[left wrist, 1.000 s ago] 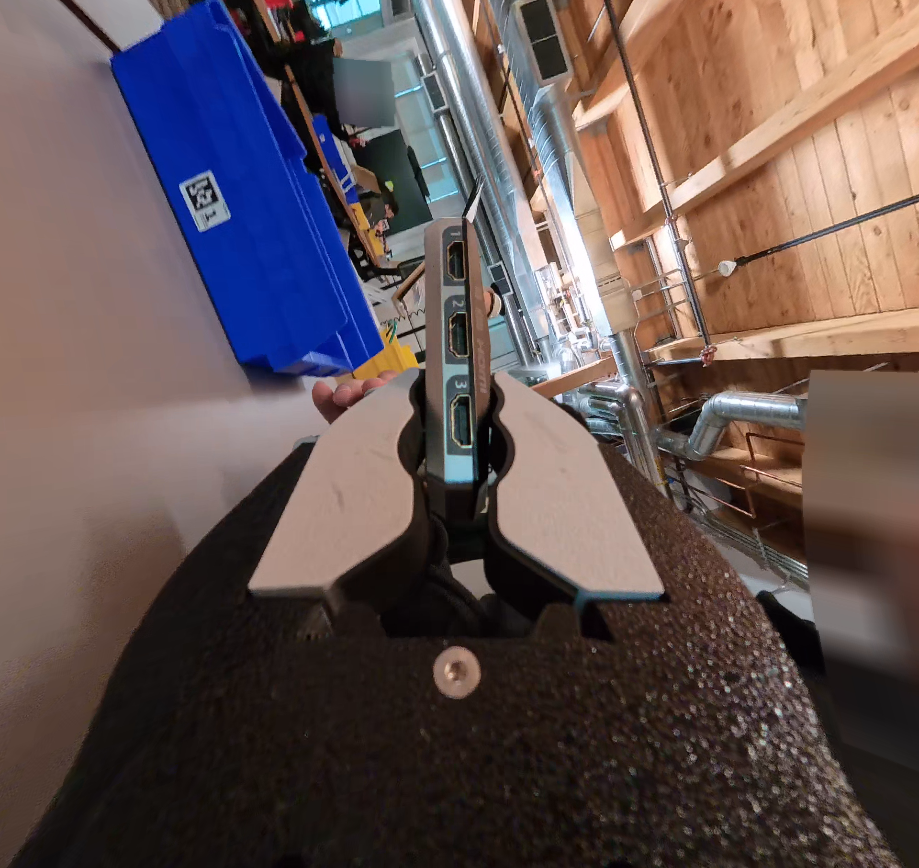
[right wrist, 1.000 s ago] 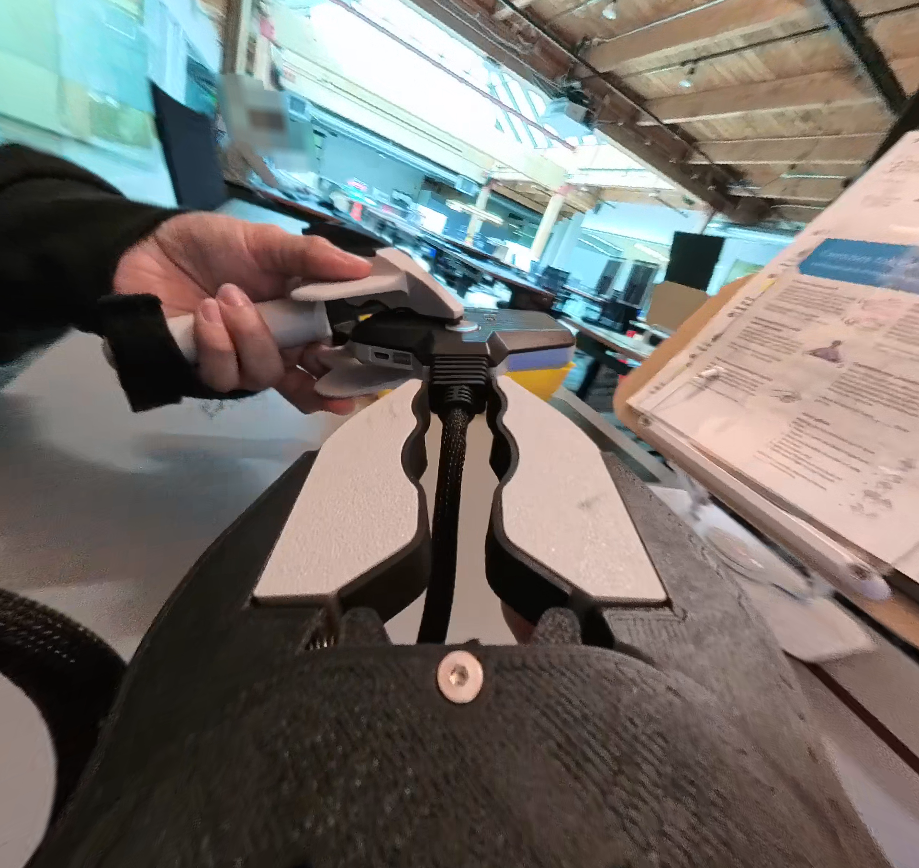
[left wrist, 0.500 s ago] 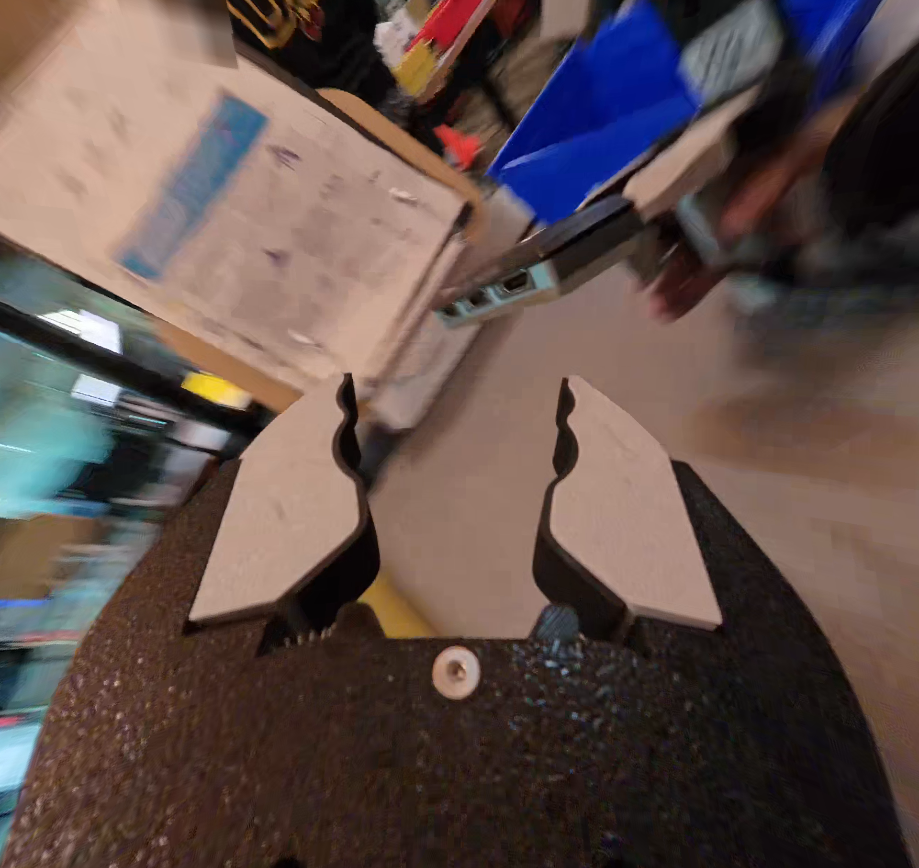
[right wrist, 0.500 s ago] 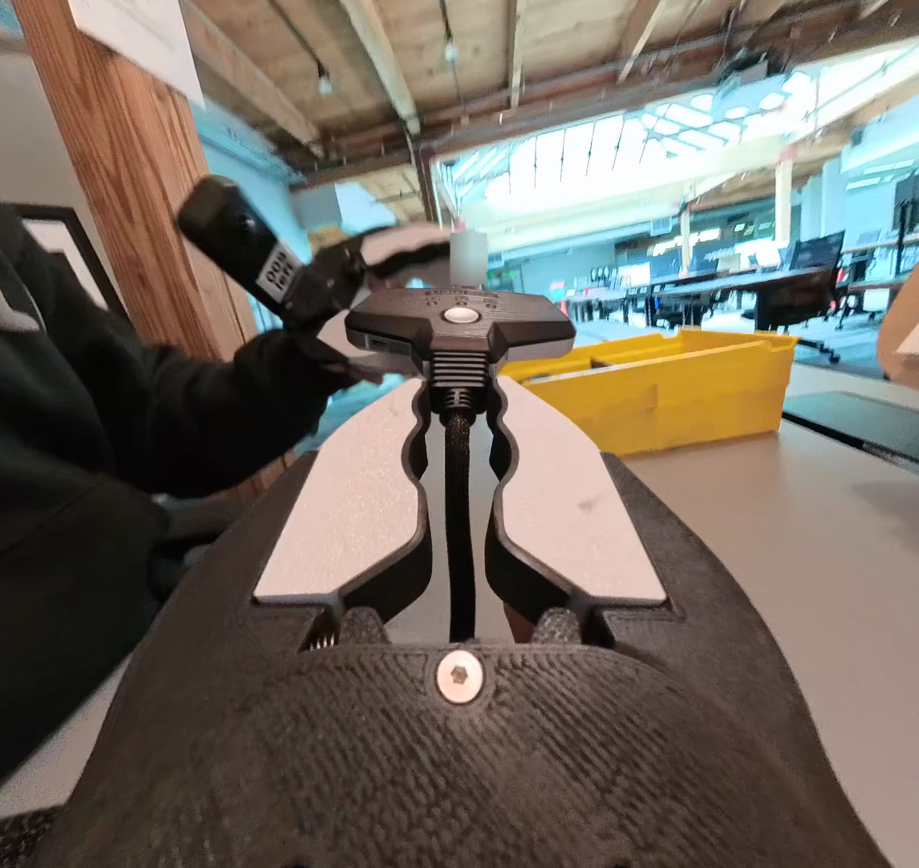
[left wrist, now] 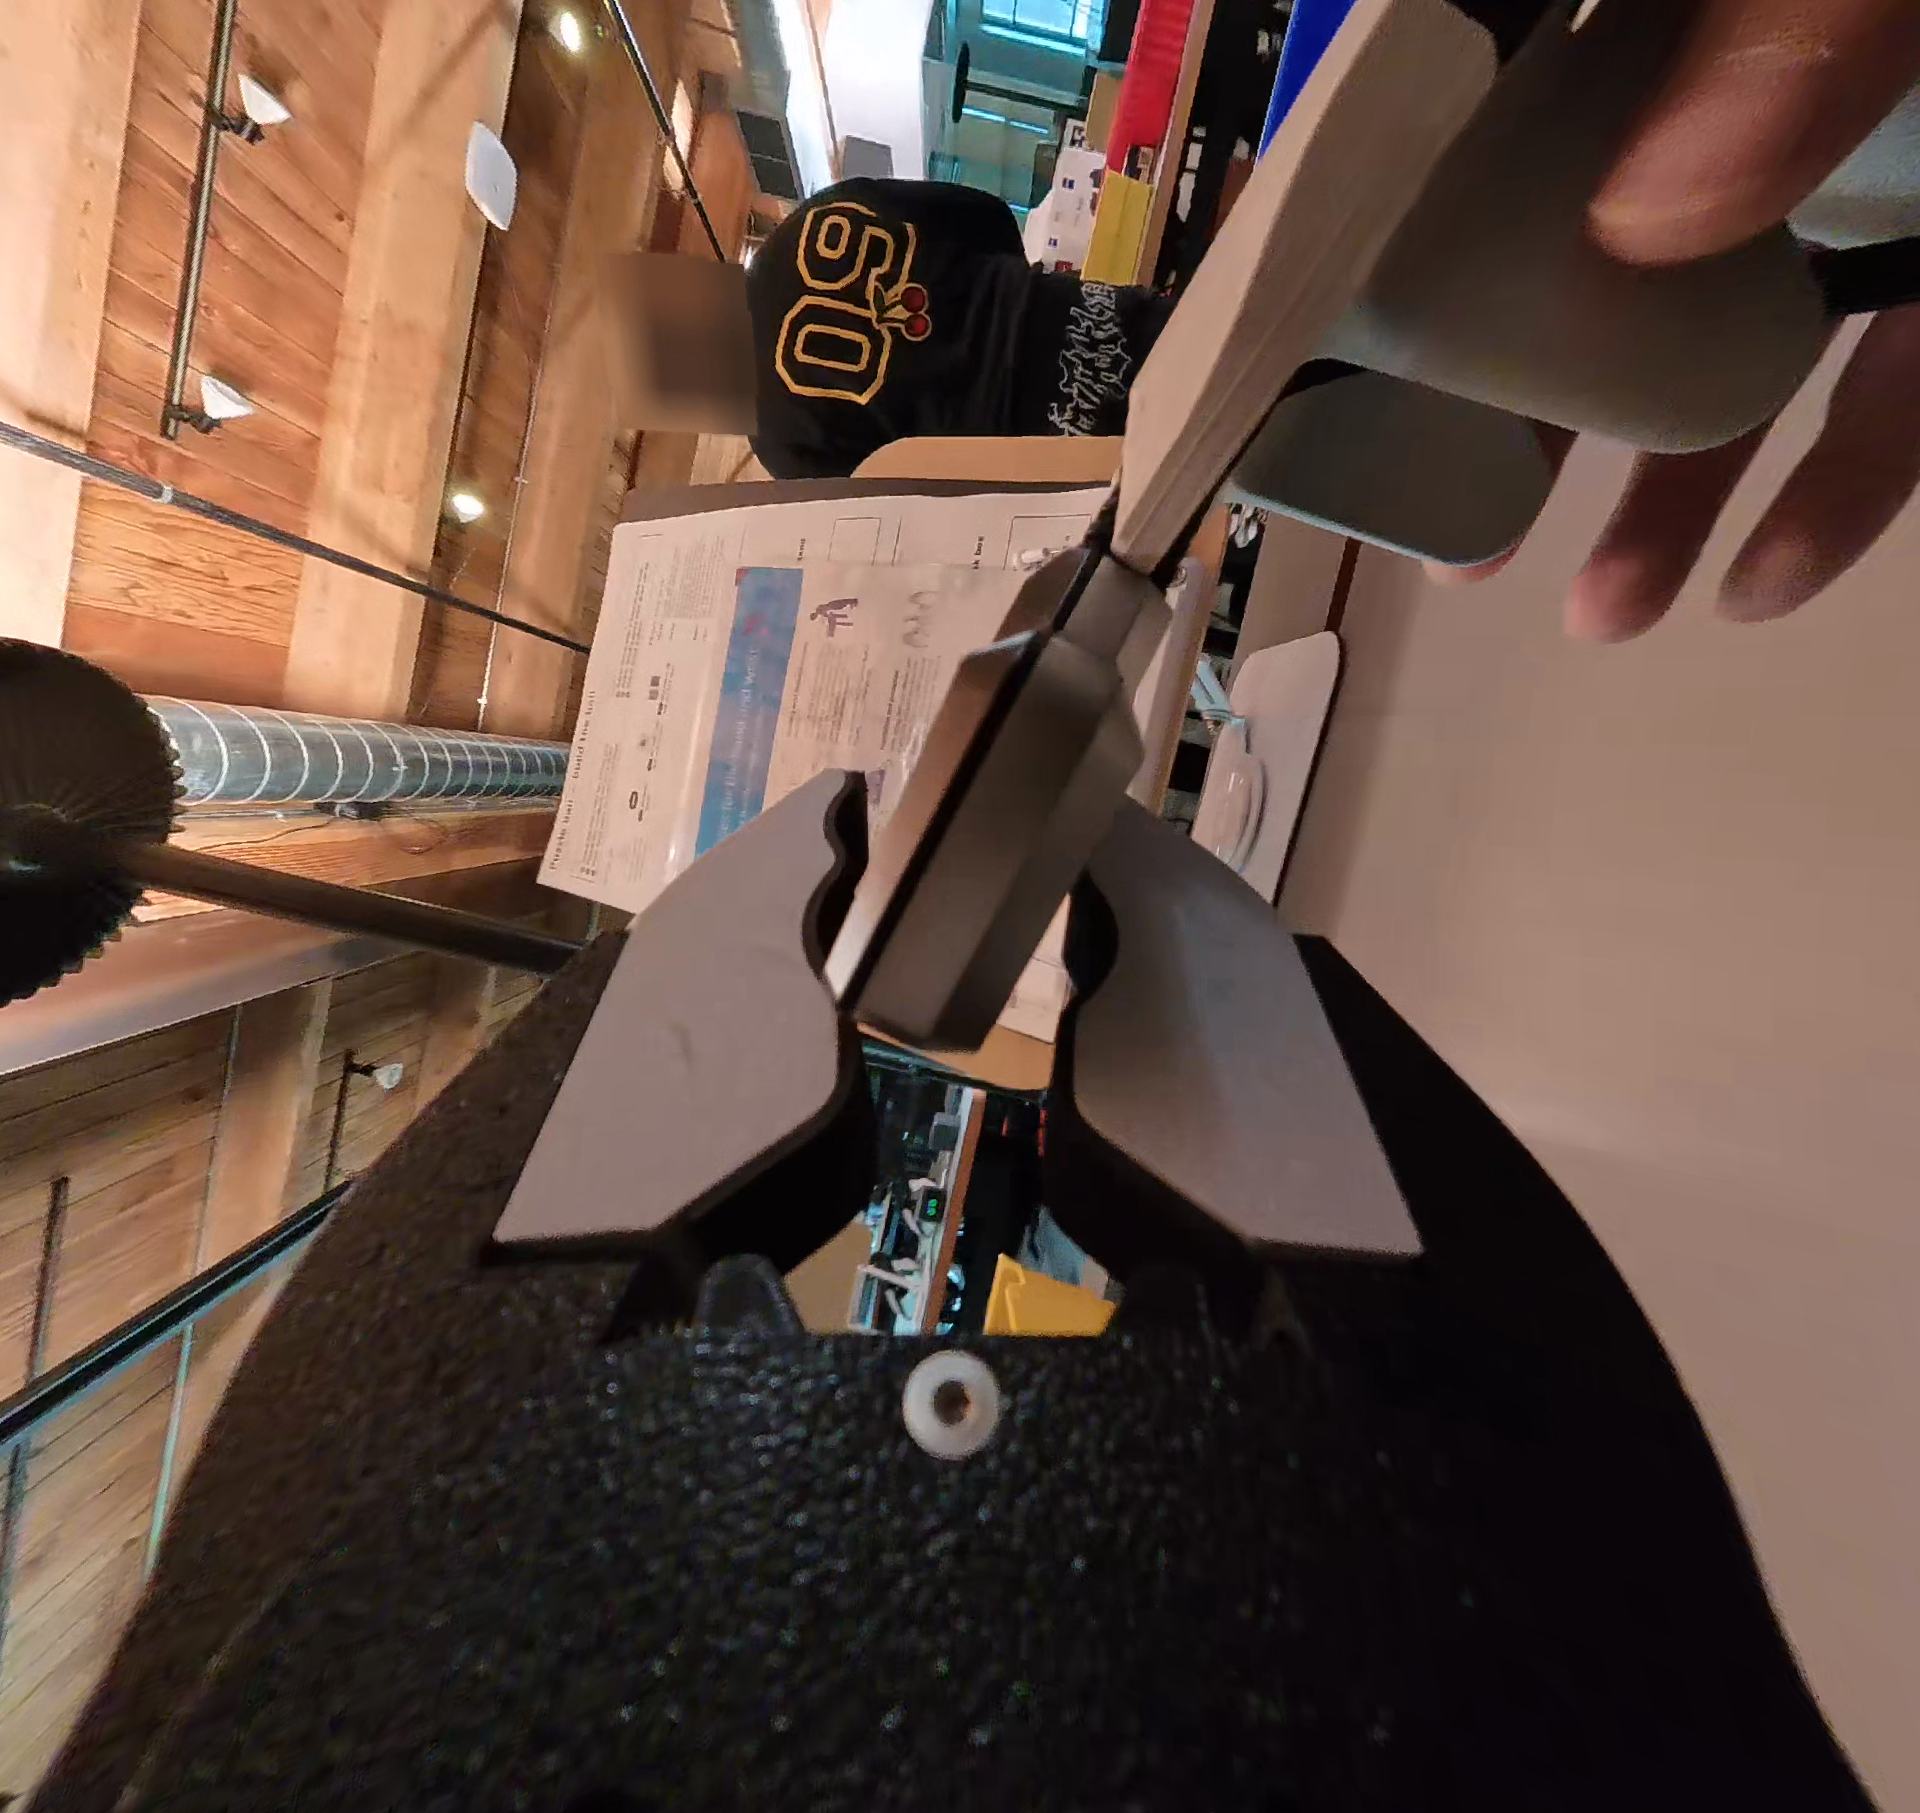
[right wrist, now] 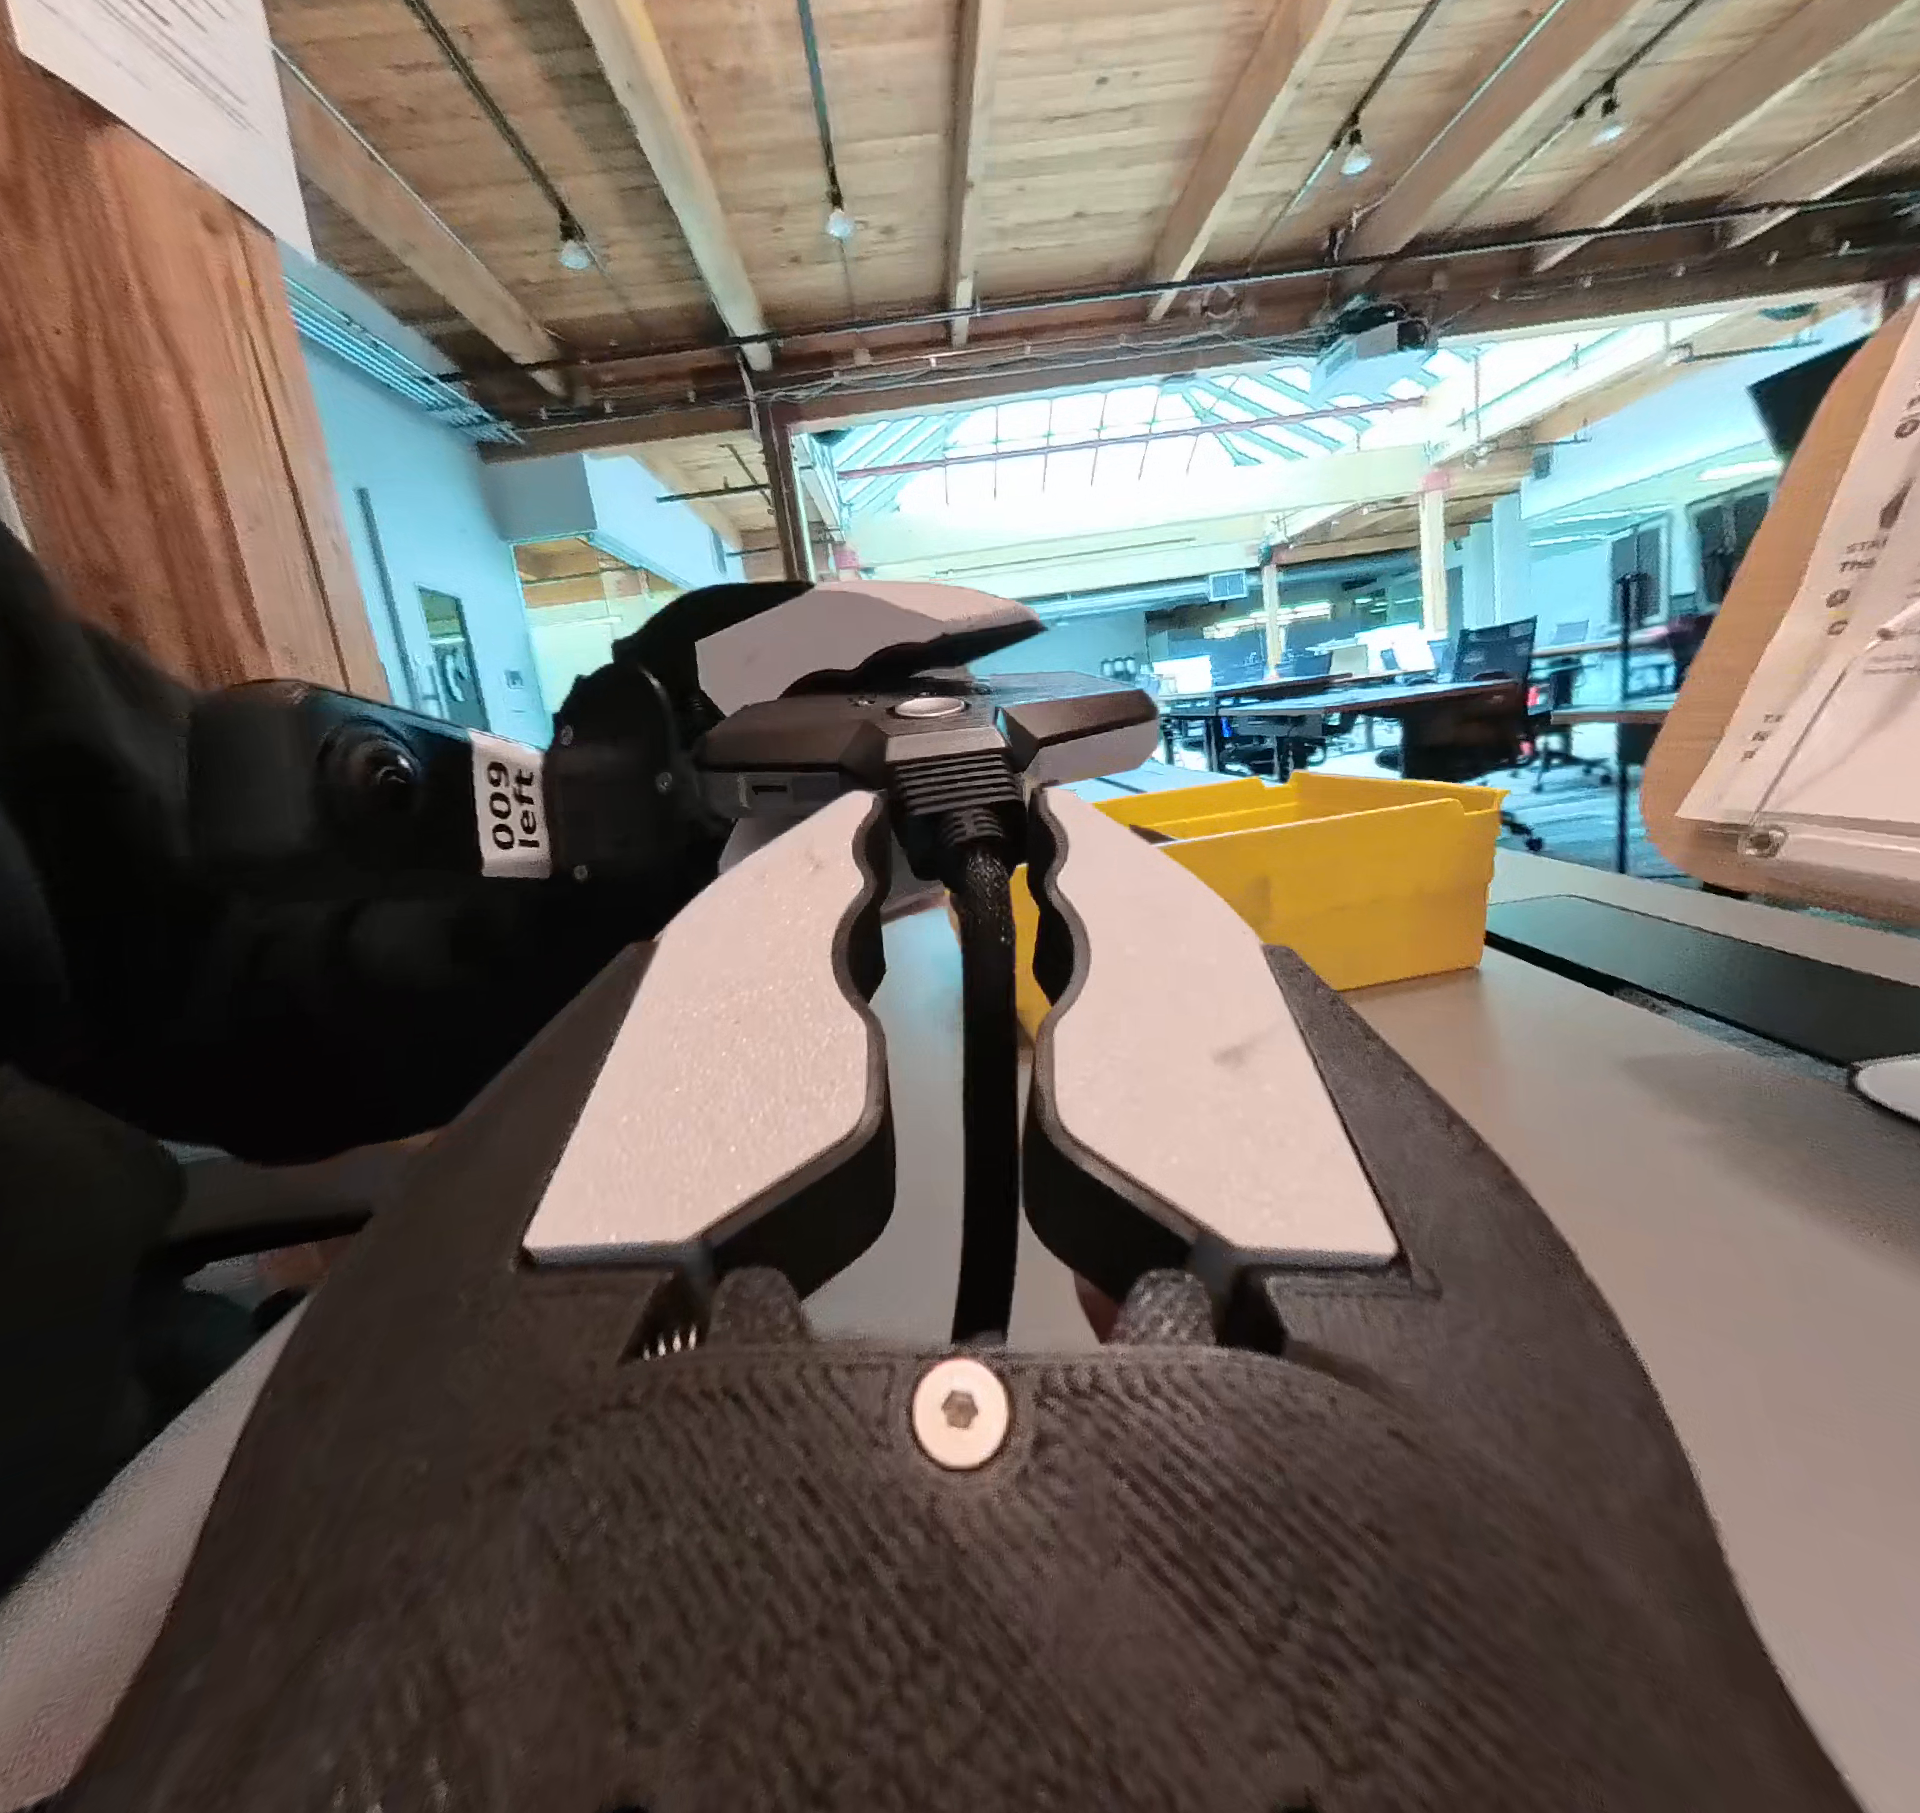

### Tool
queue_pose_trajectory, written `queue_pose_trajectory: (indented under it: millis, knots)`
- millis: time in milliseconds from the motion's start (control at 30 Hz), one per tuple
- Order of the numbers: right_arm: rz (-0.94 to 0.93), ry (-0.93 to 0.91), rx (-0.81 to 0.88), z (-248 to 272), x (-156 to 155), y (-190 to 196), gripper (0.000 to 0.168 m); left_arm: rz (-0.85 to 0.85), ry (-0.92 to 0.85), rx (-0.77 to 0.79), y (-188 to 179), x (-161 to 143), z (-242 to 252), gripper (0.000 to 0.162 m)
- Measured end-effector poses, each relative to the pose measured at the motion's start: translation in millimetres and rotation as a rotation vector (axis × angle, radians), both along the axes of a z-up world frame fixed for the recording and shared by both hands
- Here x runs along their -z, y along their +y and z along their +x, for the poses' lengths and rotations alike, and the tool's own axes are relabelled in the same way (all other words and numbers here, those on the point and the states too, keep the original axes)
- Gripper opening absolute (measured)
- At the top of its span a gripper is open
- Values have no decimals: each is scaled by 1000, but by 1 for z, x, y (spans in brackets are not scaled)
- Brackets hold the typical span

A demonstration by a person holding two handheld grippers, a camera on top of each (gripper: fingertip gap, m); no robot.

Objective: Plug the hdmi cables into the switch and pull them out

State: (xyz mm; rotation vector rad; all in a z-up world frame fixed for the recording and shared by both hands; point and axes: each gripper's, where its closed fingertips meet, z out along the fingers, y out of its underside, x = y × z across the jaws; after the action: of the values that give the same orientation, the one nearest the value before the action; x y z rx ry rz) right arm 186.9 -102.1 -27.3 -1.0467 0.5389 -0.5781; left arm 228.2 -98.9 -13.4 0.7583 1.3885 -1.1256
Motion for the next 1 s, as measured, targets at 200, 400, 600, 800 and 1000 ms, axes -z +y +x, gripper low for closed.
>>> queue_pose_trajectory:
  millis: [200, 400, 600, 800, 1000]
  knots:
    - [39, 11, -26, -1, -4, 2, 23, -23, 79, 58, -2, 2, 0, 35]
    - [-27, 44, 13, 2, 5, 6, 23, -1, 172, 65, -1, 11, 6, 36]
    - [-51, 48, 17, 2, 15, 3, 23, 57, 286, 73, 19, 20, 6, 40]
    - [-39, 50, 70, 9, 24, -13, 23, -81, 813, -77, 98, -4, 77, 36]
    - [-13, 27, 36, 6, 24, -14, 23, -19, 1474, -499, 167, 45, 184, 52]
